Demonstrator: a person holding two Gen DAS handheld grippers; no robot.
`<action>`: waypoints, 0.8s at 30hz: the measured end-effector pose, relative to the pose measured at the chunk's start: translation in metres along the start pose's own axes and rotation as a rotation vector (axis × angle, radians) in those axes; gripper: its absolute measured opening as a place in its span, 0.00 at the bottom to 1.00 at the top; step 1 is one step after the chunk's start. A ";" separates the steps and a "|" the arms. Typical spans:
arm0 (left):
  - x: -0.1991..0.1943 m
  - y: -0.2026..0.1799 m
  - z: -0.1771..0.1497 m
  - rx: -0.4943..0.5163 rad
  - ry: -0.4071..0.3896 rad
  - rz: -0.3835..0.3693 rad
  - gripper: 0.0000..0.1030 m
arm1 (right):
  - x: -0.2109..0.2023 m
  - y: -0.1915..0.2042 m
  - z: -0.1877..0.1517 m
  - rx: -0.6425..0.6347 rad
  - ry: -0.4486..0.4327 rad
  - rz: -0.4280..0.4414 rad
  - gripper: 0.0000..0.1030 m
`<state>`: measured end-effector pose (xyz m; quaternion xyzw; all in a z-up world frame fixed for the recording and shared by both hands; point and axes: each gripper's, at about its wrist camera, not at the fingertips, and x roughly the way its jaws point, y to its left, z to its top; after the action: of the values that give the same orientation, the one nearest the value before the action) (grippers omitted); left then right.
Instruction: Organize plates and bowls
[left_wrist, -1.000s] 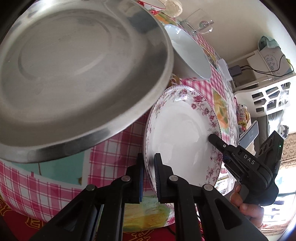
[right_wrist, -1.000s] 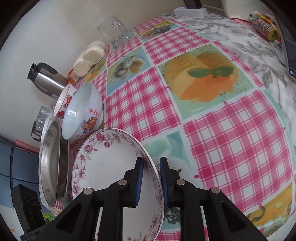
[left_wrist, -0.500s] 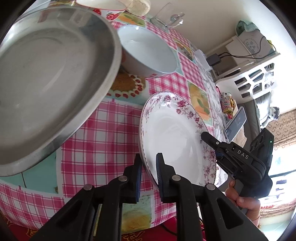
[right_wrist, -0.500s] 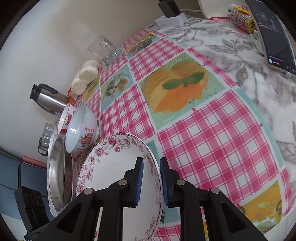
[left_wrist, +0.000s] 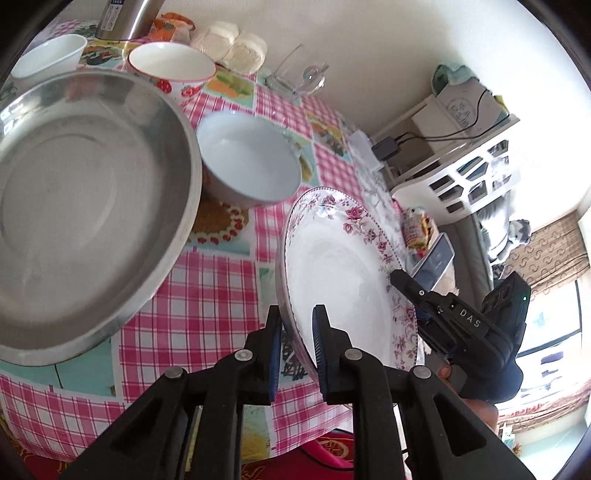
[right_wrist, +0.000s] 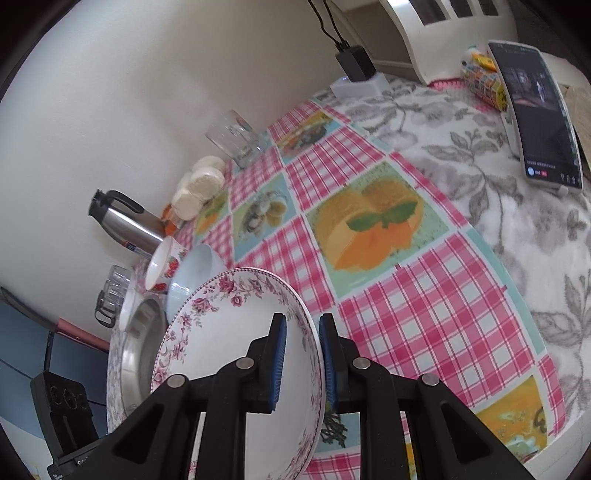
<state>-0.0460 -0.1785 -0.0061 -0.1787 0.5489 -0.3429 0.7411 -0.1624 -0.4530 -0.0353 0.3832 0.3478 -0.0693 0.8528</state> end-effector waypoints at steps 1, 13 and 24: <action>-0.004 0.000 0.001 0.002 -0.012 -0.004 0.16 | -0.002 0.004 0.001 -0.007 -0.012 0.007 0.19; -0.035 0.011 0.015 -0.011 -0.090 -0.010 0.16 | -0.005 0.044 -0.001 -0.074 -0.043 0.032 0.19; -0.061 0.043 0.029 -0.074 -0.136 -0.001 0.16 | 0.009 0.085 -0.012 -0.145 -0.023 0.036 0.19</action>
<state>-0.0155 -0.1084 0.0182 -0.2292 0.5093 -0.3099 0.7694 -0.1292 -0.3844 0.0042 0.3257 0.3353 -0.0331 0.8834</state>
